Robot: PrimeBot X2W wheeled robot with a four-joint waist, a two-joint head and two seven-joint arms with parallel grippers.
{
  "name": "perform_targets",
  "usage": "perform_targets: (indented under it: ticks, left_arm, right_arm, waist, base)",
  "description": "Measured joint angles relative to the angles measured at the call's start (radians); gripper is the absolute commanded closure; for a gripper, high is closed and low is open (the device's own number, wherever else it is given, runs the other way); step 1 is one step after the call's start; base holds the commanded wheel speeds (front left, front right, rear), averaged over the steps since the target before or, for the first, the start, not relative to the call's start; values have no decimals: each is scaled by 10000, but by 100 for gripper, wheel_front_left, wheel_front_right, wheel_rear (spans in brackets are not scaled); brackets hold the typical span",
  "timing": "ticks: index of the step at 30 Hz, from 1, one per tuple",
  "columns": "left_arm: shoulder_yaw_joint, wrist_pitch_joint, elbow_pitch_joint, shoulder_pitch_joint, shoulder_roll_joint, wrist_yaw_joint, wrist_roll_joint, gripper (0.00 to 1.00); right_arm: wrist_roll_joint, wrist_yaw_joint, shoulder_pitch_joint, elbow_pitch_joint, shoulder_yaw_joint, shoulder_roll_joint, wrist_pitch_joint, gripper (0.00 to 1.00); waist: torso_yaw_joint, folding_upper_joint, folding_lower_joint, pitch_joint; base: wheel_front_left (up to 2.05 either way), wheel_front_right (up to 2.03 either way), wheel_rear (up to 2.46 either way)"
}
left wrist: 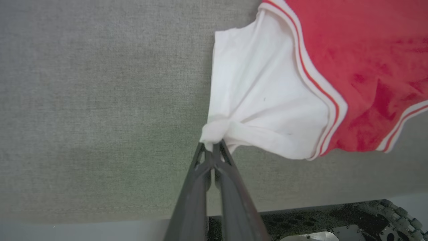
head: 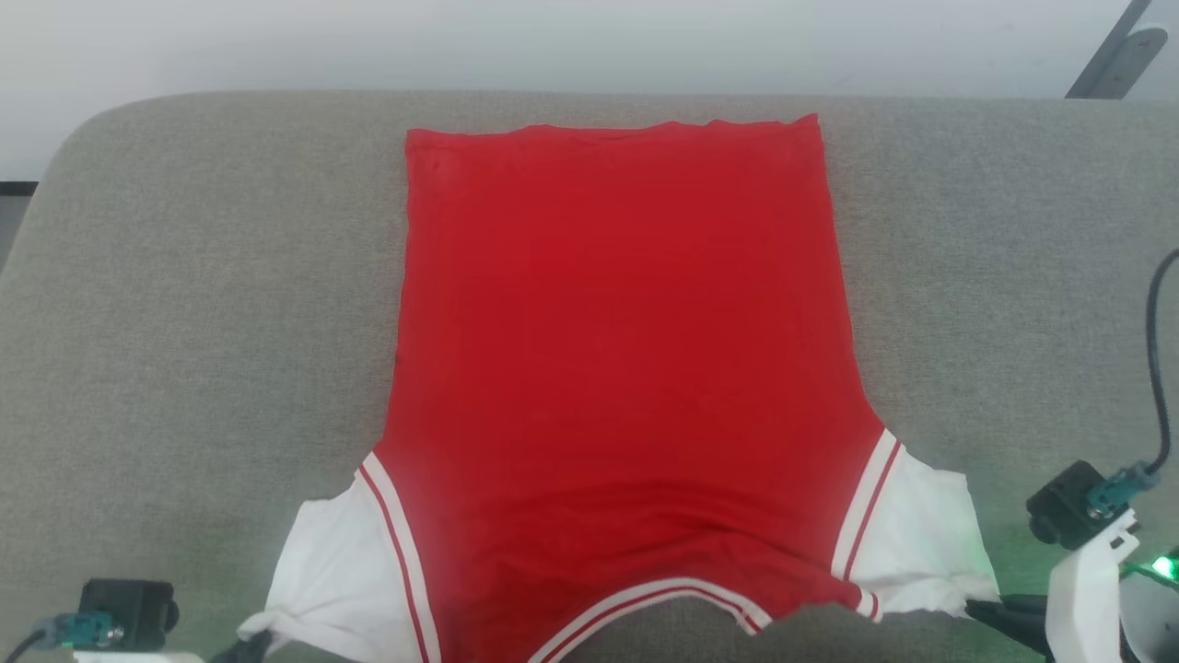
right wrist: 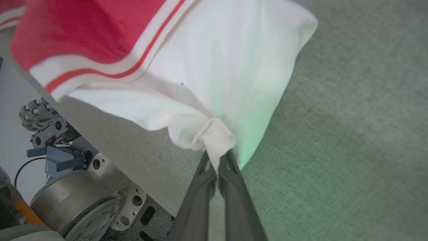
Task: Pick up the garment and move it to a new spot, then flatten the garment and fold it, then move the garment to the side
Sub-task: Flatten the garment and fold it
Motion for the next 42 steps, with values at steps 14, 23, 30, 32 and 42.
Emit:
perform_targets:
  ticks: [14, 23, 30, 32, 42]
  left_arm:
    - [-184, -153, -63, -122, -416, -81, 192, 100]
    - [-343, -163, -56, -533, -623, -205, 439, 100]
    - [-596, 2, 36, -1228, -989, -466, 855, 100]
    - [-692, 21, 109, -1463, -1172, -552, 949, 100]
    - [-1177, 244, 717, -2723, -2059, -1187, 1488, 100]
  right_arm:
    - [-746, 6, 562, 673, -1319, 800, 663, 0]
    - [-1365, 0, 236, -477, -3680, 1175, 1229, 0]
    - [-3076, -6, -1455, -535, -5260, 2437, 1235, 0]
    - [-3628, -6, -2171, -140, -5463, 2884, 1089, 0]
    - [-5304, -2, -5989, 3977, -5363, 4222, 894, 0]
  waist:
    - [60, 0, 0, 83]
    - [189, 0, 0, 362]
    - [548, 0, 0, 762]
    - [684, 0, 0, 917]
    - [1567, 0, 0, 1830]
  base:
    - [0, 0, 0]
    - [0, 0, 0]
    - [0, 0, 0]
    - [0, 0, 0]
    - [0, 0, 0]
